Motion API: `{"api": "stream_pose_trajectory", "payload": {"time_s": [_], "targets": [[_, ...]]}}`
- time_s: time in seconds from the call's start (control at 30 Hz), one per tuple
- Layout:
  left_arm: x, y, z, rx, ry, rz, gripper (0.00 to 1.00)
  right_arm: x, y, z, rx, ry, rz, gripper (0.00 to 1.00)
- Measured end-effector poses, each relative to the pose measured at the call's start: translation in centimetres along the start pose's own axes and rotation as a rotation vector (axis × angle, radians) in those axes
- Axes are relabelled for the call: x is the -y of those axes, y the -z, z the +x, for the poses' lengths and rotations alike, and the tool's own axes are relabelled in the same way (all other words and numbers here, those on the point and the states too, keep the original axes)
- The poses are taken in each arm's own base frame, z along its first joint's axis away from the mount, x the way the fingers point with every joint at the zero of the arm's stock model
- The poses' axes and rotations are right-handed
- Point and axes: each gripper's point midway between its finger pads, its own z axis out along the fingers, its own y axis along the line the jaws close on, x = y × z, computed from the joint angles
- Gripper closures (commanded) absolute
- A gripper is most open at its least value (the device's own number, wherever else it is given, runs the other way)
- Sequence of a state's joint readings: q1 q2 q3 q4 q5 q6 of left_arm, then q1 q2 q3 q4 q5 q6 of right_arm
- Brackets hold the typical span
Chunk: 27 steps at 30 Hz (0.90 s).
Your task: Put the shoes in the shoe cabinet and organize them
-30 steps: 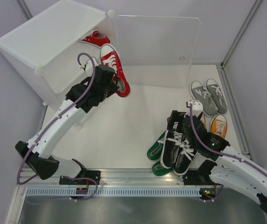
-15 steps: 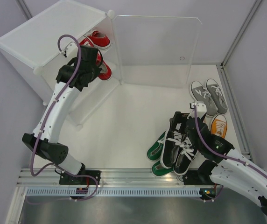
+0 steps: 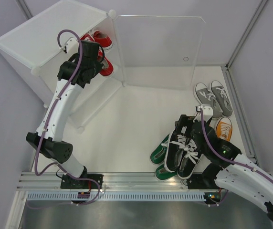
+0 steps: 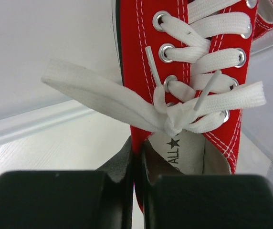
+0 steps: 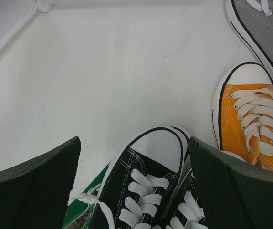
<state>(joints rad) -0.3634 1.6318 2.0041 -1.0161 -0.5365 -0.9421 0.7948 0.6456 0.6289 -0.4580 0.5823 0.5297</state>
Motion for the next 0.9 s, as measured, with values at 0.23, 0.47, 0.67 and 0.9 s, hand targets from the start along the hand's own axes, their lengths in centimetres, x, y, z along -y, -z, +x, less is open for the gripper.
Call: {"api": "stream_pose_trajectory", "payload": {"time_s": [0.23,0.47,0.67,0.9], "targets": [[-0.6,-0.6,-0.5,0.048,0.022,-0.036,0.83,0.1,0.0,0.1,-0.004,0.005,0.002,0.03],[-0.9,-0.9,-1.1,0.098,0.080,-0.062,0.93,0.2,0.1,0.2,-0.005,0.006,0.003,0.03],[-1.3,-0.9,-1.4,0.135,0.152,-0.079,0.98,0.4,0.1,0.6,-0.012,0.011,0.006,0.03],[-2.3,-0.7,-2.7,0.232,0.222,-0.130,0.98,0.6,0.0,1.0,-0.020,0.017,0.010,0.04]]}}
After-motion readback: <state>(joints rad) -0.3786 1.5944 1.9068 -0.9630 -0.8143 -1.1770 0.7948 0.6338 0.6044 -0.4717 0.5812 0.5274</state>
